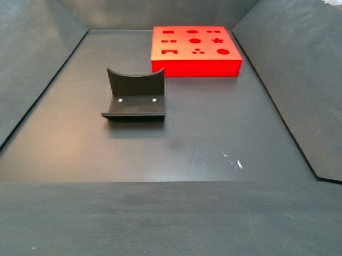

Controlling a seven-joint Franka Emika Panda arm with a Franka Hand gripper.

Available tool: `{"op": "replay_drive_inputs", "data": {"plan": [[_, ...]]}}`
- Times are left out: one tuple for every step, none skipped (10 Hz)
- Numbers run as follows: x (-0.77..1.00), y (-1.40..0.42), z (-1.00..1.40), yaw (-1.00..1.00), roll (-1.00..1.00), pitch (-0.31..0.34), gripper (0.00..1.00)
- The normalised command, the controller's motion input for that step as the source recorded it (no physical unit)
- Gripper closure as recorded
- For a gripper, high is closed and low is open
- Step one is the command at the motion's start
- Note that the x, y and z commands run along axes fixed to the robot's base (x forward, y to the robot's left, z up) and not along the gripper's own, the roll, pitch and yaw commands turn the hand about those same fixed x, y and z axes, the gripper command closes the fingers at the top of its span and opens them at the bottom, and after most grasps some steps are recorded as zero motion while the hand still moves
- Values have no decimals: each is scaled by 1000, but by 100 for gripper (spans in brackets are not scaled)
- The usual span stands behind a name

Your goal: Insert the rectangle object.

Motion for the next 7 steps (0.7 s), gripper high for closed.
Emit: {"op": "replay_drive_inputs", "data": {"plan": [[109,-706,-300,0,-20,0,100],[243,-1000,-526,0,0,0,100],[251,-1000,-517,0,0,0,100],[269,-1000,-471,0,0,0,100],[294,-1000,-443,0,0,0,100],[289,-1000,-346,0,-16,0,100],[320,-334,0,-186,0,0,100]]}}
